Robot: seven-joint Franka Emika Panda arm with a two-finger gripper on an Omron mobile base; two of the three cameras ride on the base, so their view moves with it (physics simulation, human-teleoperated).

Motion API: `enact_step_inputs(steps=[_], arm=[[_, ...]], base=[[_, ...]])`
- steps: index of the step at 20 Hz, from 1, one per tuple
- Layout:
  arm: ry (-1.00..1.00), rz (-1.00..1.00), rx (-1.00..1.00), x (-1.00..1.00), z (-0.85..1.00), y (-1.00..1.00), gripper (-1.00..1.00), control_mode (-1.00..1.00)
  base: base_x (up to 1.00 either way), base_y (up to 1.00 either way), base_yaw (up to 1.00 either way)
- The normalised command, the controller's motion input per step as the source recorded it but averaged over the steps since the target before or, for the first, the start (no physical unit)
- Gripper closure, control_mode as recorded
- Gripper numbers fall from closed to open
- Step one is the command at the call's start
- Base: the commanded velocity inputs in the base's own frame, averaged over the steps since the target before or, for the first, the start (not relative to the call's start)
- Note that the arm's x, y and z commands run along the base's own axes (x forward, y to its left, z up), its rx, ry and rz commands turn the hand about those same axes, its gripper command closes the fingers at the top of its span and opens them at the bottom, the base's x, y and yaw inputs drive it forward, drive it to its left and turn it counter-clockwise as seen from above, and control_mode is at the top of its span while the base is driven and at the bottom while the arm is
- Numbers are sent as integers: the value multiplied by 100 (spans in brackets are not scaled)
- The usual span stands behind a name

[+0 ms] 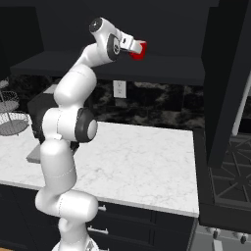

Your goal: Gather all objects into one cabinet and sort the glasses and bowls to opposite sides.

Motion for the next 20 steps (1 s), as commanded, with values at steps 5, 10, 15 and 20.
enact_step_inputs(steps=[5, 10, 15, 20], arm=[[0, 0, 0, 0, -19, 0, 100, -100], [-3, 0, 0, 6, -15, -12, 100, -100], [-7, 0, 0, -27, -2, -3, 100, -100], [-15, 0, 0, -98, -10, 0, 100, -100]], base=[[0, 0, 0], [0, 0, 0], [0, 0, 0], [0, 0, 0]])
